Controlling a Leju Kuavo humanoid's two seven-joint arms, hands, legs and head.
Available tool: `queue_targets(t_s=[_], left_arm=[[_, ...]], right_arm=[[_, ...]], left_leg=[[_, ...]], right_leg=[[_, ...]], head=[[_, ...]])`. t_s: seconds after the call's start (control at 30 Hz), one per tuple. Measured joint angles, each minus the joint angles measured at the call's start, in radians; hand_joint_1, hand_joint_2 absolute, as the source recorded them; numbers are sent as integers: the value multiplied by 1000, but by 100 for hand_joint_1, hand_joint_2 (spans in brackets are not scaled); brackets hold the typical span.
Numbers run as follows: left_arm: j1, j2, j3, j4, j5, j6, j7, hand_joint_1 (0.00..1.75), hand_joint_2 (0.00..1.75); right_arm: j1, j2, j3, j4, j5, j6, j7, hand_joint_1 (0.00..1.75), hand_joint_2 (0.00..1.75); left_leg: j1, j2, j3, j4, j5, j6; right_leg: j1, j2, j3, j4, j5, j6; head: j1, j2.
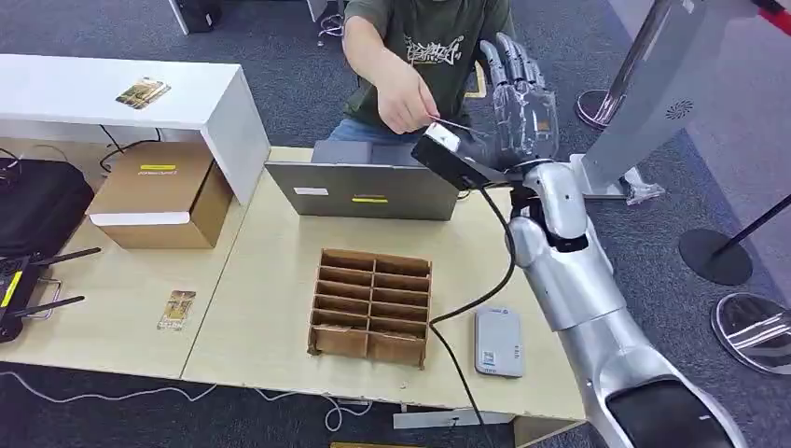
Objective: Pass the card to the sensor for recognition and then transmit it.
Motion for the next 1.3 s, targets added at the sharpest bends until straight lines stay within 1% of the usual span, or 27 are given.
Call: queue_targets(t_s=[0.23, 0.9, 1.0, 1.03, 1.07, 1.13, 1.2, 1.23, 1.3], left_arm=[[0, 0, 6, 0, 1, -1, 0, 0, 0], [-1, -6, 8, 0, 2, -10, 0, 0, 0], [-2, -6, 13, 0, 2, -10, -1, 0, 0], [-2, -6, 14, 0, 2, -10, -2, 0, 0], [-1, -6, 14, 0, 2, -10, -3, 0, 0], [-2, -6, 16, 0, 1, -10, -2, 0, 0], [-2, -6, 20, 0, -1, -10, 7, 0, 0], [-2, -6, 22, 0, -3, -13, 13, 0, 0], [-2, -6, 24, 0, -10, -14, 19, 0, 0]], right_arm=[[12, -1, 0, -11, -11, -25, -11, 175, 175], [13, 0, 0, -11, -3, -31, -18, 175, 175], [12, 0, 0, -10, -2, -28, -18, 175, 175], [11, 0, 0, -9, -11, -18, -14, 175, 175], [8, 0, -1, -8, -41, 6, -11, 175, 175], [3, 10, -20, -4, -175, 77, -2, 175, 175], [-6, 30, -68, 2, -418, 188, 36, 175, 175], [-12, 40, -102, 7, -567, 243, 60, 175, 175], [-39, 45, -152, 31, -805, 293, 89, 175, 175]], left_leg=[[0, 0, 0, 0, 0, 0], [0, 0, -1, 0, 0, 0], [0, 0, -1, 0, 0, 0], [0, 0, -1, 0, 0, 0], [0, 0, -1, 0, 0, 0], [0, 0, -1, 0, 0, 0], [0, 0, -1, 0, 0, 0], [0, 0, -1, 0, 0, 0], [0, -1, -1, 0, 0, 0]], right_leg=[[0, 0, 0, 0, 0, 0], [0, 0, 0, 0, 0, 0], [0, 0, 0, 0, 0, 0], [0, 0, 0, 0, 0, 0], [0, 0, 0, 0, 0, 0], [0, 0, 0, 0, 0, 0], [0, 0, 0, 0, 0, 0], [0, -1, 0, 0, 0, 0], [0, -1, 0, 0, 0, 0]], head=[[0, 0], [0, 0], [0, 0], [0, 0], [0, 0], [0, 0], [0, 0], [0, 0], [0, 0]])
